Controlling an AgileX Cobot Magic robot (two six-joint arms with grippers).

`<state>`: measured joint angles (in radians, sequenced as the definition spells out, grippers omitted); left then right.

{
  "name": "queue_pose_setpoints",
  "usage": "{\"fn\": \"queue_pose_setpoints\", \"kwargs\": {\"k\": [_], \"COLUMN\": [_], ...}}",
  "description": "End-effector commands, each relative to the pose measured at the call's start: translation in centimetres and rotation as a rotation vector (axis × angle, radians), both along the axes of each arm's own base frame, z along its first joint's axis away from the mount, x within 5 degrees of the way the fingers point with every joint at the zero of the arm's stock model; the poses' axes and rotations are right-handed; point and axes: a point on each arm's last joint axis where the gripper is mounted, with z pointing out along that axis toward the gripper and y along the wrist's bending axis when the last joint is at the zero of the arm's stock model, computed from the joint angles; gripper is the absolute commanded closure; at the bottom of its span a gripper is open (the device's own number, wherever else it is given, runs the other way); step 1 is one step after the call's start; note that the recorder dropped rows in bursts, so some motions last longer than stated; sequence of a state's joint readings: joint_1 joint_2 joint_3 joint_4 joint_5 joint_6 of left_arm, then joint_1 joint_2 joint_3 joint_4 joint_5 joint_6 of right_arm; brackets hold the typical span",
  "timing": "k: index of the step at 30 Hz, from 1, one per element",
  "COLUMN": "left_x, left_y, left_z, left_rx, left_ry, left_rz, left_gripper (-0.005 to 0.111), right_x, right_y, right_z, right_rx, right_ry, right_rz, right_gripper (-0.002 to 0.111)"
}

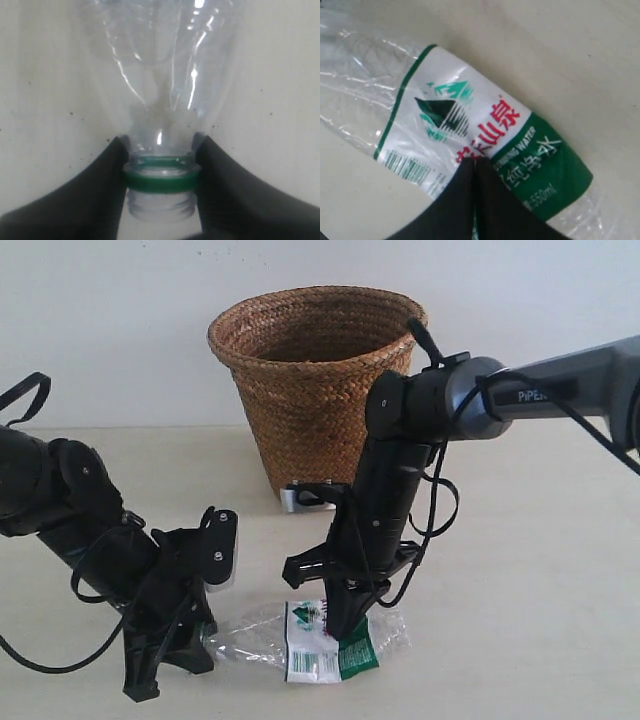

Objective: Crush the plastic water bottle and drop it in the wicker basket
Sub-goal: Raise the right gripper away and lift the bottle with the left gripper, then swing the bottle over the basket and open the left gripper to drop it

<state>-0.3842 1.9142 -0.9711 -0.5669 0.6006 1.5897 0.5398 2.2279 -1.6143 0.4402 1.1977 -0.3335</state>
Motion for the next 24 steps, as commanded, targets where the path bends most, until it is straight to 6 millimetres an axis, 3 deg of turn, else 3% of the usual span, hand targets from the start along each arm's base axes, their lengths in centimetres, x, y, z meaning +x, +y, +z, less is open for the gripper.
{"fn": "queue_pose_setpoints", "kwargs": {"k": [1, 5, 6, 7, 8, 12, 14, 16, 20, 24], "left_x": [0.1, 0.1, 0.1, 0.1, 0.1, 0.0, 0.0, -0.3, -1.1, 0.0], "left_y": [0.1, 0.1, 0.1, 0.1, 0.1, 0.1, -0.1, -0.5, -0.9, -0.8], "left_z": [0.3, 0.3, 0.3, 0.3, 0.3, 1.2, 3.3, 6.0, 11.9, 17.1], "left_rx": [-0.002, -0.002, -0.002, -0.002, -0.003, -0.015, -0.055, -0.113, -0.207, -0.258], "left_ry": [-0.01, -0.01, -0.01, -0.01, -0.011, -0.033, -0.073, -0.072, -0.133, -0.312], "left_rz": [0.006, 0.006, 0.006, 0.006, 0.006, 0.007, 0.02, 0.004, -0.051, 0.018], "left_gripper": [0.102, 0.102, 0.102, 0.102, 0.102, 0.102, 0.102, 0.102, 0.102, 0.102], "right_x": [-0.5, -1.1, -1.2, -1.2, -1.4, -2.0, -2.6, -2.4, -1.6, -0.9], "right_y": [-0.6, -1.5, -2.5, -2.9, -4.6, -8.8, -13.0, -15.6, -19.3, -21.5], "right_z": [3.8, 9.0, 11.3, 12.2, 14.2, 16.7, 16.9, 16.3, 14.4, 14.3], "right_rx": [0.031, 0.094, 0.118, 0.129, 0.144, 0.141, 0.103, 0.087, 0.042, 0.024], "right_ry": [-0.086, -0.204, -0.255, -0.276, -0.322, -0.376, -0.387, -0.421, -0.47, -0.523], "right_rz": [0.07, 0.082, 0.062, 0.051, 0.021, -0.072, -0.173, -0.258, -0.352, -0.427], "right_gripper": [0.108, 0.108, 0.108, 0.108, 0.108, 0.108, 0.108, 0.108, 0.108, 0.108]}}
